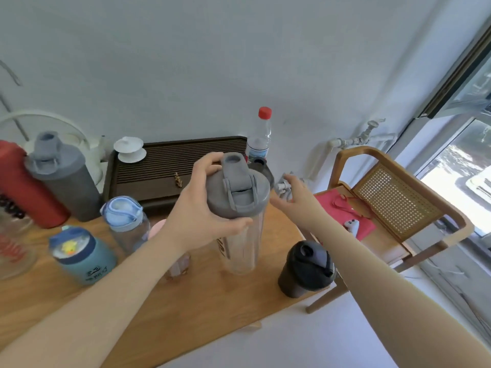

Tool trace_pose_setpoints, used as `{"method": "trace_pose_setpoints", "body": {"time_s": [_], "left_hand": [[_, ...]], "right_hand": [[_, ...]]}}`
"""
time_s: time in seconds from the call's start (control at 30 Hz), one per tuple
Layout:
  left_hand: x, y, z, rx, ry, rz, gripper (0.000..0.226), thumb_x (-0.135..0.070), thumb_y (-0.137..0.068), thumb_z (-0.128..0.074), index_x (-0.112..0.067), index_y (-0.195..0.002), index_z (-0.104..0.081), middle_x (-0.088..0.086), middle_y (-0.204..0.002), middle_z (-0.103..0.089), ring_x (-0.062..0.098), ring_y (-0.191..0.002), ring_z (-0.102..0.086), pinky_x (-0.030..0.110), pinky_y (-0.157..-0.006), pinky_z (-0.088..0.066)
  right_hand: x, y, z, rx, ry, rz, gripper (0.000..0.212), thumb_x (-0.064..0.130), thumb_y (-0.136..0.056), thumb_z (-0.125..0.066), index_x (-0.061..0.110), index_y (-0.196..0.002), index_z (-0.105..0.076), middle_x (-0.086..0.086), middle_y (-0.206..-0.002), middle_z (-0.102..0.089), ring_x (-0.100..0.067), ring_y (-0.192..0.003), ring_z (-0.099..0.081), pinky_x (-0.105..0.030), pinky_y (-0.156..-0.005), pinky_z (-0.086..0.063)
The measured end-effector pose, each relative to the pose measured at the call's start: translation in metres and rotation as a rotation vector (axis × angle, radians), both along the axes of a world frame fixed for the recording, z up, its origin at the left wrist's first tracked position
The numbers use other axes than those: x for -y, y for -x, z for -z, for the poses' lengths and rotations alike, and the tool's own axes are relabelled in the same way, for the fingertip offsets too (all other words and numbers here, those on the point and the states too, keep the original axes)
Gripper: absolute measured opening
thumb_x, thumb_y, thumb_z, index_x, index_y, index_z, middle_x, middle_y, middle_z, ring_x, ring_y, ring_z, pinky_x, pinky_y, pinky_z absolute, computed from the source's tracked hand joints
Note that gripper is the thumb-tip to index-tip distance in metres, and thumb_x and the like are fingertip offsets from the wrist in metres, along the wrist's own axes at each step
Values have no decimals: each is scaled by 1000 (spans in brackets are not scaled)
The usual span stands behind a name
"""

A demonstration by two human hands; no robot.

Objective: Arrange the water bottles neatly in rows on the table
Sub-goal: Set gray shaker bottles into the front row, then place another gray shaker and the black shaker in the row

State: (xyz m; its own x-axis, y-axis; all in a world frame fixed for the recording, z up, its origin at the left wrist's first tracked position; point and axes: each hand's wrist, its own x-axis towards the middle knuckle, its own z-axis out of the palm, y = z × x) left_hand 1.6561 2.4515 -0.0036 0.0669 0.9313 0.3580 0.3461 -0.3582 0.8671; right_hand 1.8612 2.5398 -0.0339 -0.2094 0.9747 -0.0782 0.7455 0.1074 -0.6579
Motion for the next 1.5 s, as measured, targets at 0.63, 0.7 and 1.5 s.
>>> {"method": "trace_pose_setpoints", "body": {"time_s": [0.63, 0.7, 1.5], "left_hand": [[27, 42, -4, 290, 120, -93, 85, -30, -51, -73, -39, -124, -30, -2, -120, -51, 3, -103, -58, 18, -78, -48], [24, 45, -9, 317, 90, -90, 83, -30, -51, -72, -36, -124, -31, -4, -118, -52, 2, -101, -58, 18, -79, -48], [141, 254, -61, 150, -236, -240, 81, -39, -56, -76, -24, -124, -33, -27, -114, -55, 1, -103, -56, 18, -84, -46]], "right_hand": [[-54, 43, 20, -55, -125, 87, 88, 33, -64, -75, 30, -136, -25, -8, -130, -44, -30, -113, -50, -45, -88, -49], [-48, 37, 4, -9, -282, 85, 85, 36, -64, -72, 32, -136, -28, -6, -128, -46, -31, -109, -52, -47, -88, -49], [75, 258, -169, -413, -625, -633, 54, 46, -67, -51, 22, -114, -47, 22, -87, -53, 8, -74, -53, -5, -65, -38]]}}
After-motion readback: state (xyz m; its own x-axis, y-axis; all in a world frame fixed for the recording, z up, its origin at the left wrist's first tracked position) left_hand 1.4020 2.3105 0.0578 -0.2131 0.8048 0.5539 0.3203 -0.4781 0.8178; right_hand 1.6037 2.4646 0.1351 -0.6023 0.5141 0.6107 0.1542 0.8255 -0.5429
